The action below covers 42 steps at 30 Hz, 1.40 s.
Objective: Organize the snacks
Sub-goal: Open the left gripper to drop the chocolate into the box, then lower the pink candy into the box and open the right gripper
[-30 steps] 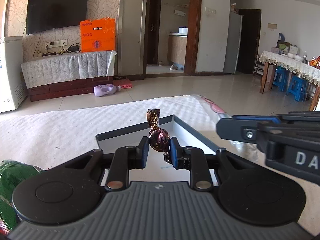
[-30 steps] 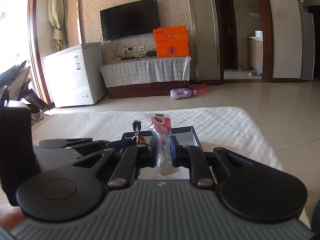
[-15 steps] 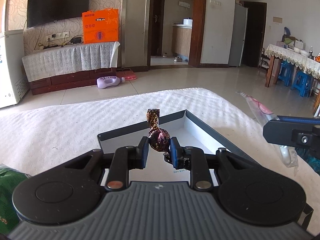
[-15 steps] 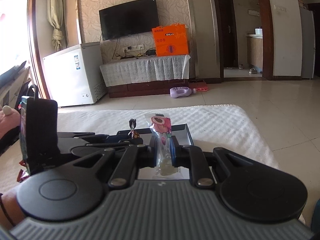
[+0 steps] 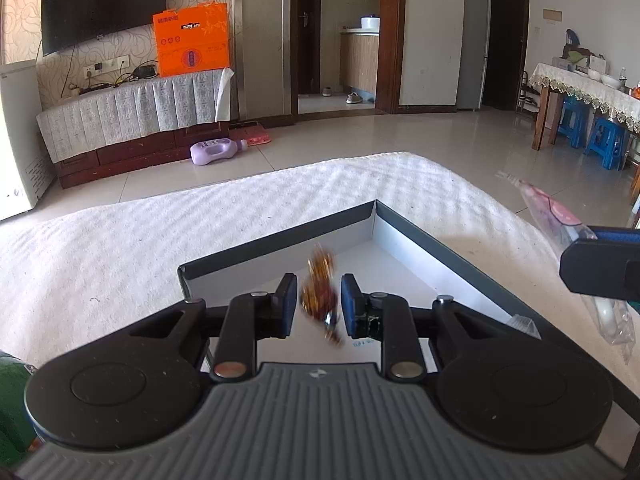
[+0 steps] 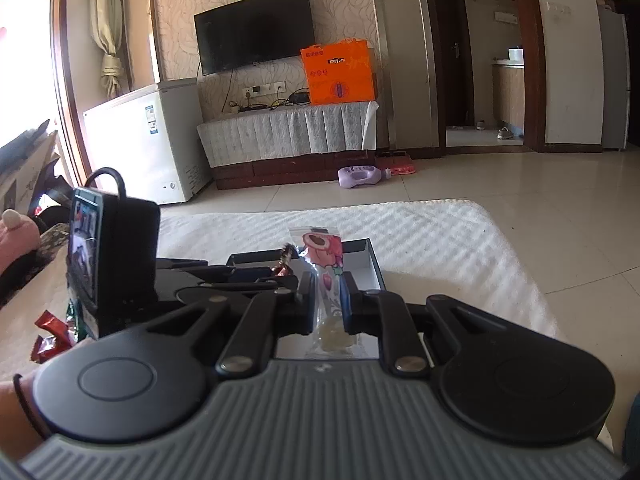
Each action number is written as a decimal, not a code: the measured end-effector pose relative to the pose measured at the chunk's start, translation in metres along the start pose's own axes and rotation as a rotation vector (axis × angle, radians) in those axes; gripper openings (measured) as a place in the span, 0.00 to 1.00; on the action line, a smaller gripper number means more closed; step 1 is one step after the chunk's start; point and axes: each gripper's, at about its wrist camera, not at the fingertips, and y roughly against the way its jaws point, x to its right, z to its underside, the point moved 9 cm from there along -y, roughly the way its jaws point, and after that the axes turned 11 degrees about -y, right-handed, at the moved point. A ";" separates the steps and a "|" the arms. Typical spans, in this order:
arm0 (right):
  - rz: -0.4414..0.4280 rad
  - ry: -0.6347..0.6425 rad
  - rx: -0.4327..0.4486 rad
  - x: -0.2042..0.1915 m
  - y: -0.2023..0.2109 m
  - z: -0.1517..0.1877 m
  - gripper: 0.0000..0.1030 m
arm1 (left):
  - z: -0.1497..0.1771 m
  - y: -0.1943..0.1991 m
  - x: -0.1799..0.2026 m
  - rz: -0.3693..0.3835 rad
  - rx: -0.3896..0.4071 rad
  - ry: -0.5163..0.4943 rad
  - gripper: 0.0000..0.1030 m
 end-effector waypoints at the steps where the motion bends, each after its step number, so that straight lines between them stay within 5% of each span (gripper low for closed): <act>1: 0.001 0.001 -0.003 0.000 -0.001 0.000 0.16 | 0.000 0.000 0.000 -0.001 0.000 -0.001 0.34; 2: 0.001 0.002 -0.006 0.000 -0.002 0.001 0.16 | -0.001 0.000 0.001 -0.004 0.003 -0.003 0.40; 4: 0.001 0.001 -0.012 0.001 -0.004 0.002 0.16 | -0.002 0.001 0.000 -0.019 0.013 -0.007 0.66; 6: 0.001 0.000 -0.019 0.001 -0.006 0.004 0.16 | -0.003 0.005 0.000 -0.029 0.027 -0.009 0.72; 36: -0.009 -0.094 -0.150 -0.016 -0.062 0.029 0.18 | 0.041 0.092 0.012 -0.026 0.046 -0.137 0.79; 42: -0.059 -0.197 -0.143 -0.016 -0.058 0.022 0.22 | 0.041 0.097 0.016 -0.021 0.047 -0.132 0.79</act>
